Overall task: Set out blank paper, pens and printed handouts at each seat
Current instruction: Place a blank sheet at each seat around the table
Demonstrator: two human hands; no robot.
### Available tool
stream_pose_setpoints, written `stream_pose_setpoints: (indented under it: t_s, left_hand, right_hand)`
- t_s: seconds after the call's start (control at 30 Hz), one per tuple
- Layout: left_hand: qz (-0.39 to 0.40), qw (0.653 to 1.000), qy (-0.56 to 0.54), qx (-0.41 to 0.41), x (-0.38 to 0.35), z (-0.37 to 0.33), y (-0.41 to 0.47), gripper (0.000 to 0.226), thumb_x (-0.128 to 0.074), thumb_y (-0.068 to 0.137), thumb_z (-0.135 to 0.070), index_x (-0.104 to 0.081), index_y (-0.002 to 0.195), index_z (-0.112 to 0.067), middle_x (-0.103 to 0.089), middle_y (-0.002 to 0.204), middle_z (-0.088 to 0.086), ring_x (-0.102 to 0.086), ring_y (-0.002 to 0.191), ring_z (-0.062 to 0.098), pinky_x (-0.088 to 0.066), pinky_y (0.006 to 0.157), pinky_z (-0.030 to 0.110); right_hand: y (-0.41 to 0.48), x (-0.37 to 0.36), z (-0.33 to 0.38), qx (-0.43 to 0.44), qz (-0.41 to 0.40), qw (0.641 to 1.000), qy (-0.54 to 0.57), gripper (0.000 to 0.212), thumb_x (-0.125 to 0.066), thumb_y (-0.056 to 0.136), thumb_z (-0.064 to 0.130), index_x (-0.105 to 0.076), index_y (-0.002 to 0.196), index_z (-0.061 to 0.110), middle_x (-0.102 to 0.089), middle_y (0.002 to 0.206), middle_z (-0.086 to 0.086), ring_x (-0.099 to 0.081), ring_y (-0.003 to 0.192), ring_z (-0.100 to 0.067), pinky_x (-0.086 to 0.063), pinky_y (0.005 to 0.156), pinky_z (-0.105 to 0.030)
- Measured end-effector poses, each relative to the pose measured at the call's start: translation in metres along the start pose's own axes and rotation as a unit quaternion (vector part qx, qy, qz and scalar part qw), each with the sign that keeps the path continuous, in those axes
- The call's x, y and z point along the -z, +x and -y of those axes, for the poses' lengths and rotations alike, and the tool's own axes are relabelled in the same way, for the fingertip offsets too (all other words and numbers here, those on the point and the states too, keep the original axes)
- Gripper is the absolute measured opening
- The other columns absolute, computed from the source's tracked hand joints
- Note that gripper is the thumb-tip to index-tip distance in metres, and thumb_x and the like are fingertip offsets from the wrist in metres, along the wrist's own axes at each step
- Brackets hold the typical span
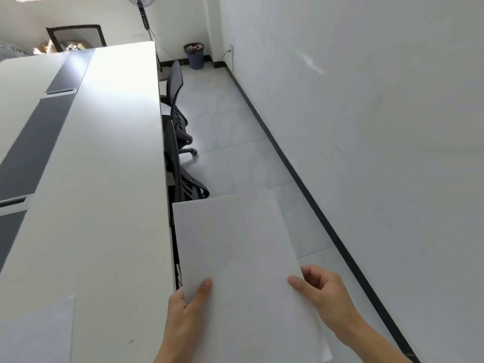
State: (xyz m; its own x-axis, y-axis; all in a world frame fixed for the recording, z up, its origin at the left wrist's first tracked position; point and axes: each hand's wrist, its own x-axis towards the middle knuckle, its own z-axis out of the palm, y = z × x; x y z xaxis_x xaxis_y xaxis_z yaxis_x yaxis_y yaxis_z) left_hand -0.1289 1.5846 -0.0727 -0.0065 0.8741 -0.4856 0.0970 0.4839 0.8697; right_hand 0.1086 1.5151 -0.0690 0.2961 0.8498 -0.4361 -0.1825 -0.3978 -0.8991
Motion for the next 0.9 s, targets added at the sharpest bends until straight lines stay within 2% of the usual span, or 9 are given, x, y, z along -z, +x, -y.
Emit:
stream_pose_setpoints:
  t_s: [0.1,0.23,0.33,0.43,0.53,0.63,0.7,0.8,0.9]
  left_hand:
    - [0.024,1.0,-0.018,0.0,-0.024,-0.036,0.043,0.017,-0.062,0.091,-0.019,-0.071,0.088,-0.004,-0.077,0.075,0.009,-0.073,0.064,0.021,-0.056,0.055,0.032]
    - [0.058,0.998,-0.027,-0.014,-0.054,-0.089,0.093,0.016,-0.06,0.092,-0.019,-0.07,0.094,-0.006,-0.077,0.081,0.008,-0.074,0.071,0.025,-0.057,0.063,0.036]
    - [0.067,0.998,-0.014,-0.018,-0.071,-0.12,0.131,0.018,-0.06,0.091,-0.021,-0.07,0.096,-0.006,-0.077,0.085,0.01,-0.074,0.076,0.029,-0.058,0.069,0.041]
    - [0.053,0.998,-0.011,-0.018,-0.089,-0.143,0.171,0.017,-0.061,0.091,-0.02,-0.07,0.094,-0.006,-0.077,0.082,0.009,-0.074,0.073,0.027,-0.057,0.063,0.036]
    - [0.031,0.999,-0.011,-0.014,-0.112,-0.162,0.216,0.017,-0.06,0.091,-0.017,-0.071,0.092,-0.005,-0.077,0.082,0.01,-0.074,0.071,0.025,-0.057,0.056,0.03]
    - [-0.002,1.0,-0.023,-0.011,-0.139,-0.187,0.263,0.017,-0.06,0.091,-0.015,-0.07,0.092,-0.002,-0.077,0.079,0.011,-0.074,0.068,0.024,-0.057,0.056,0.029]
    - [-0.025,0.999,-0.025,-0.009,-0.157,-0.205,0.293,0.018,-0.06,0.091,-0.017,-0.07,0.093,-0.003,-0.077,0.08,0.011,-0.074,0.072,0.027,-0.058,0.062,0.036]
    - [-0.053,0.997,-0.046,-0.013,-0.178,-0.237,0.329,0.018,-0.06,0.091,-0.019,-0.071,0.093,-0.004,-0.077,0.082,0.01,-0.074,0.075,0.029,-0.058,0.066,0.039]
    - [-0.099,0.992,-0.081,-0.004,-0.186,-0.258,0.359,0.017,-0.06,0.091,-0.019,-0.07,0.095,-0.005,-0.077,0.084,0.01,-0.074,0.076,0.029,-0.058,0.068,0.04]
  right_hand:
    - [0.045,0.008,0.028,0.002,-0.014,1.0,-0.006,0.025,-0.076,0.074,0.022,-0.073,0.089,0.003,-0.076,0.088,-0.016,-0.073,0.079,-0.029,-0.056,0.069,-0.035]
    - [0.101,0.014,0.071,0.016,-0.022,1.0,-0.003,0.023,-0.076,0.073,0.02,-0.074,0.087,0.003,-0.076,0.087,-0.017,-0.073,0.079,-0.032,-0.058,0.078,-0.044]
    - [0.143,0.019,0.093,0.02,-0.023,0.999,0.012,0.02,-0.074,0.077,0.016,-0.073,0.09,0.001,-0.076,0.088,-0.017,-0.074,0.08,-0.031,-0.058,0.07,-0.036]
    - [0.191,0.023,0.112,0.015,-0.015,1.0,0.021,0.011,-0.069,0.084,0.005,-0.072,0.091,-0.002,-0.076,0.084,-0.017,-0.072,0.068,-0.022,-0.053,0.054,-0.022]
    - [0.253,0.031,0.131,0.012,0.005,1.0,0.013,0.007,-0.068,0.085,0.001,-0.072,0.089,-0.003,-0.076,0.077,-0.013,-0.07,0.06,-0.016,-0.049,0.047,-0.018]
    - [0.325,0.039,0.158,0.012,0.035,0.999,-0.002,0.007,-0.068,0.085,0.001,-0.072,0.089,-0.003,-0.076,0.075,-0.01,-0.069,0.059,-0.013,-0.048,0.047,-0.017]
    - [0.371,0.043,0.179,0.01,0.056,0.998,-0.022,0.007,-0.069,0.085,0.003,-0.071,0.089,-0.003,-0.076,0.077,-0.011,-0.069,0.06,-0.013,-0.048,0.048,-0.017]
    - [0.436,0.041,0.216,0.01,0.091,0.995,-0.044,0.009,-0.071,0.084,0.005,-0.072,0.09,-0.002,-0.076,0.084,-0.016,-0.071,0.067,-0.019,-0.051,0.053,-0.02]
    - [0.493,0.029,0.253,0.006,0.14,0.986,-0.091,0.009,-0.071,0.085,0.009,-0.072,0.091,0.003,-0.077,0.086,-0.012,-0.073,0.076,-0.025,-0.055,0.059,-0.026]
